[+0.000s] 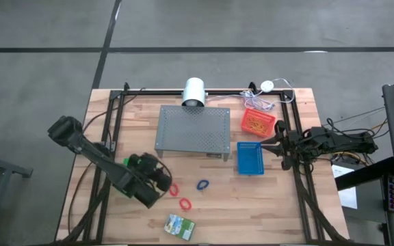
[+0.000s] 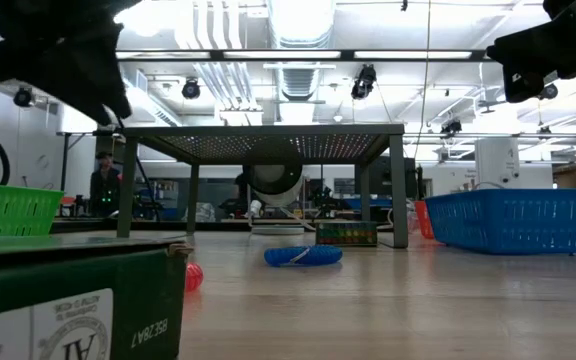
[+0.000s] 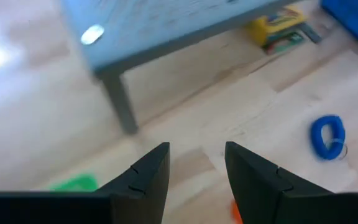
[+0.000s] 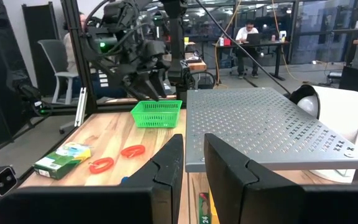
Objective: Pick & Place Office Desk Supplies
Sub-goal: Put the top orange spring keychain into the green bin
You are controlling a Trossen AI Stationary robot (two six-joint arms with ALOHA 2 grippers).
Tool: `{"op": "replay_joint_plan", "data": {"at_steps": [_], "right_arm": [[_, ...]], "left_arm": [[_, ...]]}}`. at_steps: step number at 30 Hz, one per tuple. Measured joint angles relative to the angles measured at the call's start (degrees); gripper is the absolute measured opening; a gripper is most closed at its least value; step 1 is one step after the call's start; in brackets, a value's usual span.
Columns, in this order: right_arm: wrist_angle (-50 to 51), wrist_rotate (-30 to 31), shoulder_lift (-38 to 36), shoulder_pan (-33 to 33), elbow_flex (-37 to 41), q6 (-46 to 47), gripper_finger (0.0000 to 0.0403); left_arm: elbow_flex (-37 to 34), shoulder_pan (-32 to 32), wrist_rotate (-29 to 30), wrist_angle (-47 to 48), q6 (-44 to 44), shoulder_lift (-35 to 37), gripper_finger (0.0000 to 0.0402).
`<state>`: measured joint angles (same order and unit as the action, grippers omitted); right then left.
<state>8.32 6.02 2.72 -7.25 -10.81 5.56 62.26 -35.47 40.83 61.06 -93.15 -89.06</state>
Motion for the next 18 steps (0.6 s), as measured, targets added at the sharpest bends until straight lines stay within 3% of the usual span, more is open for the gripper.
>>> {"op": "replay_joint_plan", "data": {"at_steps": [6, 12, 18], "right_arm": [[0.0, 0.0, 0.0, 0.0, 0.0, 0.0, 0.0063], [0.0, 0.0, 0.0, 0.0, 0.0, 0.0, 0.0063], [0.0, 0.0, 0.0, 0.0, 0.0, 0.0, 0.0063]], "left_arm": [[0.1, 0.1, 5.4, -2.1, 15.8, 0.3, 0.0161], [0.1, 1.7, 6.0, -8.2, 32.0, 5.6, 0.0161], [0.1, 3.4, 5.9, -16.7, 45.6, 5.5, 0.0161]]}}
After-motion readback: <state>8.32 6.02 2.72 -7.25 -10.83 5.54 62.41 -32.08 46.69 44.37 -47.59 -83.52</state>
